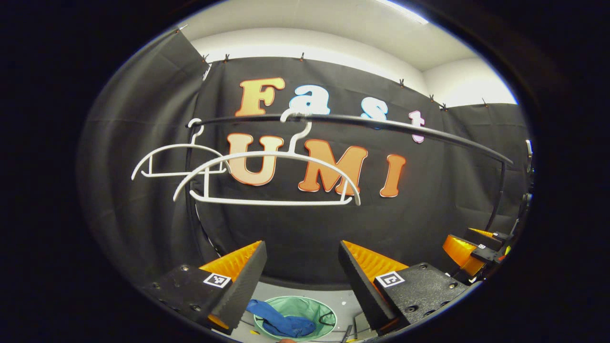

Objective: Grasp the clothes on the hanger with both hands and then place them into the laundry hamper below.

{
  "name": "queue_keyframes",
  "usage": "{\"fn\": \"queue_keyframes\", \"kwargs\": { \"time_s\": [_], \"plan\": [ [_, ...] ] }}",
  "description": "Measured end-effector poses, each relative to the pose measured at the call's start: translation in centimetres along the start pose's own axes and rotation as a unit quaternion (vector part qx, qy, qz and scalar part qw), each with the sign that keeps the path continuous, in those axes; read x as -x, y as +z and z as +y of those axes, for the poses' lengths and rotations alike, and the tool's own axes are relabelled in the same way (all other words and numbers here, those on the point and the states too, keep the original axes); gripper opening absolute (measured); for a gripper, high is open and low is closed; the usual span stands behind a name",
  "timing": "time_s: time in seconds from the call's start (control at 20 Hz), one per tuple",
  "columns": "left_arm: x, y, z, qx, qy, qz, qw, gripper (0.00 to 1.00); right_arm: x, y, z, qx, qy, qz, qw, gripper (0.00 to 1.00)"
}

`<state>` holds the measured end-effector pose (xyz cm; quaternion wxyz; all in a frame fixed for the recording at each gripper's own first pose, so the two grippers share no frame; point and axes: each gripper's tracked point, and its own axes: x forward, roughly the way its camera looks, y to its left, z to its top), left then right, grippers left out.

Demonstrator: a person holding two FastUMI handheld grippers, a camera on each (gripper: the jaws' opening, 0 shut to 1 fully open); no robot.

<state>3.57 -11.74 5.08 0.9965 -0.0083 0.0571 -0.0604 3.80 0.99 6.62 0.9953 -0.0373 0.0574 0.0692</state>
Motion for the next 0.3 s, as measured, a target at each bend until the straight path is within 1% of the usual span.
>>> {"fn": "queue_keyframes", "kwargs": {
  "time_s": [0.15, 0.3],
  "plan": [
    [1.2, 1.5, -0.5, -0.007, 0.013, -0.023, 1.0, 0.94, 0.8, 1.2, -0.6, -0.007, 0.013, -0.01, 1.0, 0.89],
    [2.2, 1.7, -0.8, -0.004, 0.022, -0.026, 0.999, 0.93, 2.6, 1.3, -0.9, -0.008, 0.028, -0.024, 0.999, 0.89]
  ]
}}
